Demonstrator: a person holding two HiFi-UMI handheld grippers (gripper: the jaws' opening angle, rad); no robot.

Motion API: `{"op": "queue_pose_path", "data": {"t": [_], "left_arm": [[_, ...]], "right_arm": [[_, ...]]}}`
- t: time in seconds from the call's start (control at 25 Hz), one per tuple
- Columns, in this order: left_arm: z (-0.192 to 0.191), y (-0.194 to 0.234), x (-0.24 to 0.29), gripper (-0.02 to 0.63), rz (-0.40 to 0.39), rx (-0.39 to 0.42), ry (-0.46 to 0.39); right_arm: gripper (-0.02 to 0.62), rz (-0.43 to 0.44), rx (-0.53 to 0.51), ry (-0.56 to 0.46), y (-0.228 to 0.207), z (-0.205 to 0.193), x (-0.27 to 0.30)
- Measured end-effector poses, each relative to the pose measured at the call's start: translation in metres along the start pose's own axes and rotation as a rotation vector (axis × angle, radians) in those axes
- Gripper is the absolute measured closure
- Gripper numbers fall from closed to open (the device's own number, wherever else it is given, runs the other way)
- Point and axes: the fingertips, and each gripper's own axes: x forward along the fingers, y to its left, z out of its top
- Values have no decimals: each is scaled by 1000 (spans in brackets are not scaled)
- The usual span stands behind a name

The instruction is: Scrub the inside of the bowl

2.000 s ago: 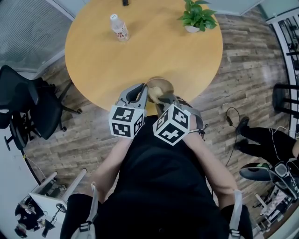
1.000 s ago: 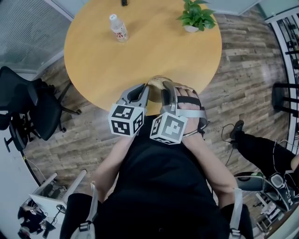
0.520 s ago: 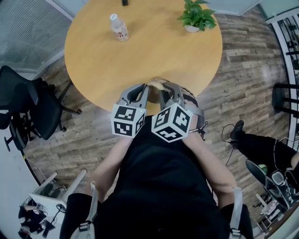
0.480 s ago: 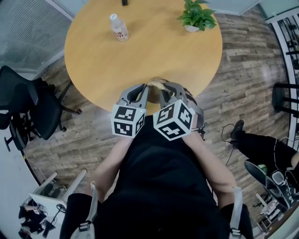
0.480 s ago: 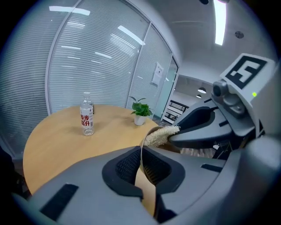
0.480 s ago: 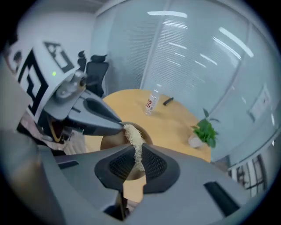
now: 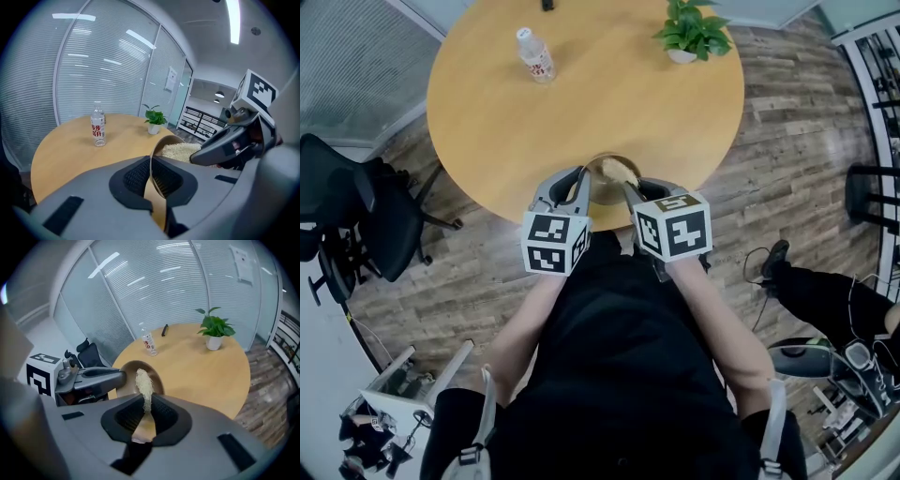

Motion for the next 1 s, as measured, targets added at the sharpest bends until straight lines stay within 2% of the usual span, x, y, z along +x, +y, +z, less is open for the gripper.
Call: {"op": "queue_pose_path", "data": {"t": [0.2,0.24,0.32,0.52,0.64,0.76,0.88,0.96,1.0], "left_arm": [[1,-8,2,583,-6,39,-2],[2,-11,2,583,-15,46,-3],[4,-16,3,582,-32,60,-4],[5,-22,3,583,-59,61,4],[0,-24,3,583,-66,50,11],[-4,-23,4,583,-68,41,23],[-4,-21,4,583,-67,24,30],[-6,-19,3,583,-67,6,34],[-7,-18,3,583,-68,-4,35]], "right_arm": [[548,-4,127,-39,-9,2,-2],[548,-12,115,-44,-10,5,-2],[548,-32,24,-48,-10,10,-3],[548,-104,-398,-44,10,23,-6],[548,-146,-669,-7,21,20,-4],[548,-199,-1026,32,29,14,-2],[548,-290,-1440,-1,36,16,-5],[548,-301,-1649,-41,41,13,-6],[548,-299,-1720,-54,42,11,-7]]}}
